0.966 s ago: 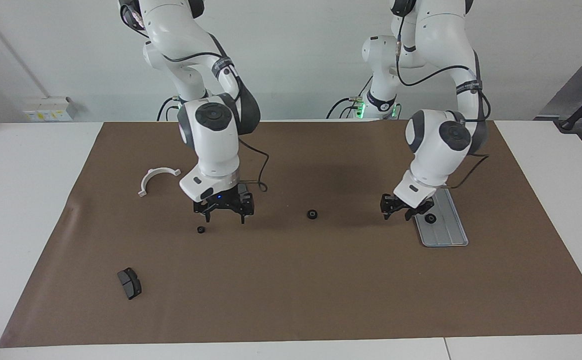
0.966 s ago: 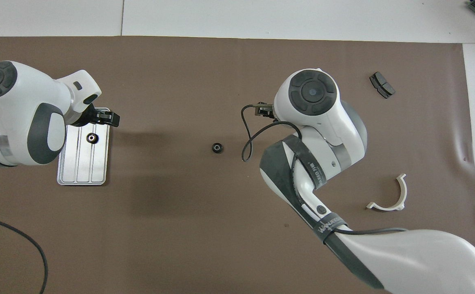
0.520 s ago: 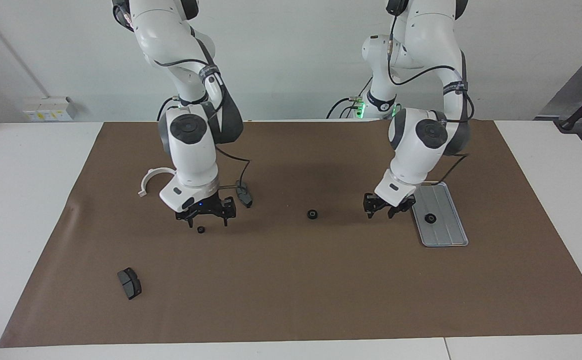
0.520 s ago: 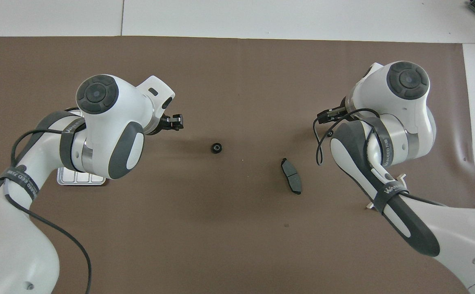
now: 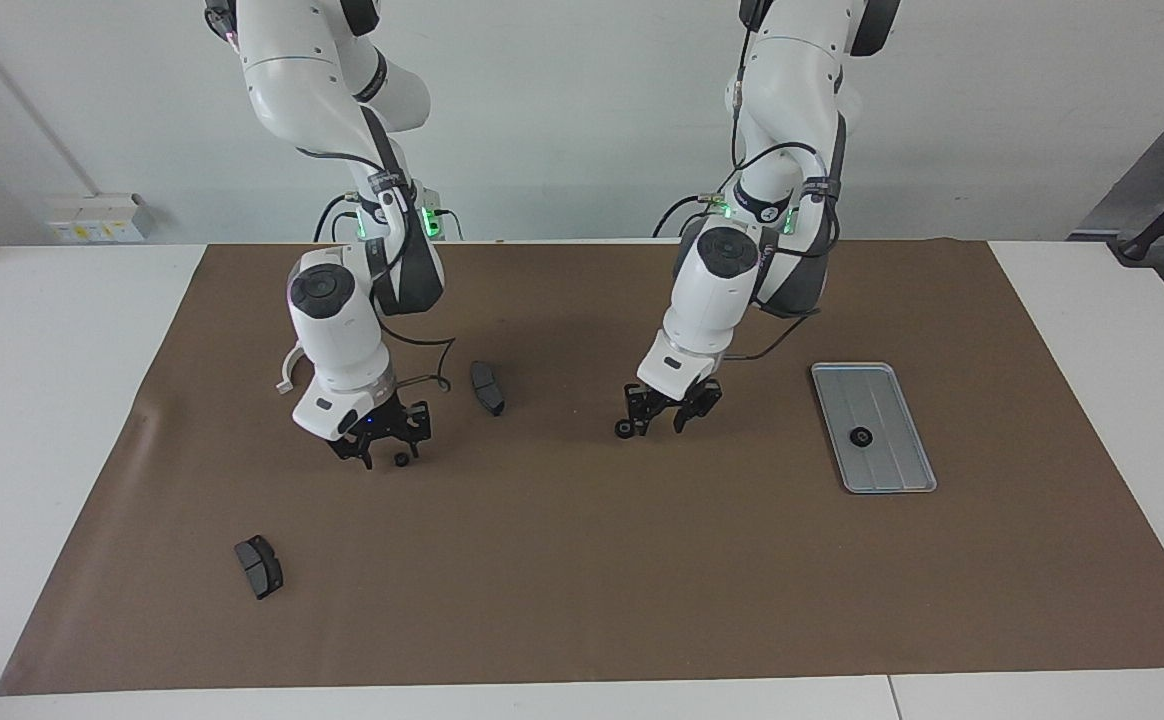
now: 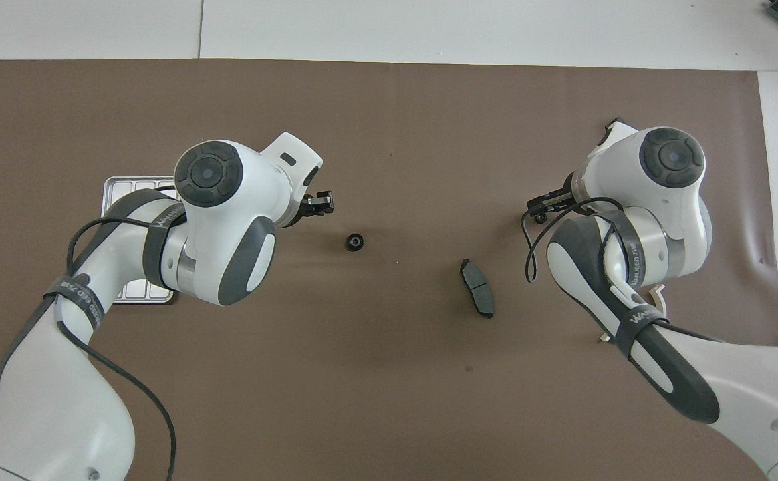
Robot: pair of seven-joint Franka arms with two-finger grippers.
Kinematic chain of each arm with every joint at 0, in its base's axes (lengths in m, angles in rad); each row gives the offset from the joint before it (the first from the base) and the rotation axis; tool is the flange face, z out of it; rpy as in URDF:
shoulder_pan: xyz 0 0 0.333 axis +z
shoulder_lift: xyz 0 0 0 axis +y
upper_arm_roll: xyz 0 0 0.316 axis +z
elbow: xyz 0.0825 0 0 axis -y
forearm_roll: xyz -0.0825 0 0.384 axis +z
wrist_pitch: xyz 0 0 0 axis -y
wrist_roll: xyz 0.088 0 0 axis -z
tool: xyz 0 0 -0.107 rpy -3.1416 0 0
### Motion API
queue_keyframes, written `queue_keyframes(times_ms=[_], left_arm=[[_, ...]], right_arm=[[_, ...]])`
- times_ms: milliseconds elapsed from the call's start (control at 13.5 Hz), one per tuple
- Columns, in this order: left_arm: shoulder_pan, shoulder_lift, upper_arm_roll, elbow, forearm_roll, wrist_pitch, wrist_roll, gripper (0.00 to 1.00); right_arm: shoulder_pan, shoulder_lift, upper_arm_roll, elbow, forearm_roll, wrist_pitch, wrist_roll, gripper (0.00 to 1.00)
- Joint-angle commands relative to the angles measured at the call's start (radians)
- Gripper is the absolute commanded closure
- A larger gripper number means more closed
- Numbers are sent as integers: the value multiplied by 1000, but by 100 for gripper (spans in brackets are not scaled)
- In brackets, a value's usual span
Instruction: Pick bearing gear from pile to tray
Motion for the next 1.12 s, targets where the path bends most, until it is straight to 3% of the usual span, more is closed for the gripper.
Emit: queue_keyframes(times_ms=[0, 297, 669, 892, 1041], left_arm=[[-50, 13, 22, 7, -10, 17, -37, 41], [-94, 39, 25, 10, -1, 17, -86, 42], [-94, 56, 25, 5, 4, 34, -88, 44], [-93, 58, 25, -7, 21, 57, -86, 45], [-91, 58, 25, -30, 21, 98, -86, 45]], right_arm=[[-7, -25, 6, -68, 26, 57, -30, 37], [-14, -27, 6, -103, 28, 97, -50, 48], [-14, -27, 6, -111, 28, 97, -52, 51], [-14, -27, 6, -111, 28, 97, -50, 74], [-14, -27, 6, -110, 28, 97, -49, 98]])
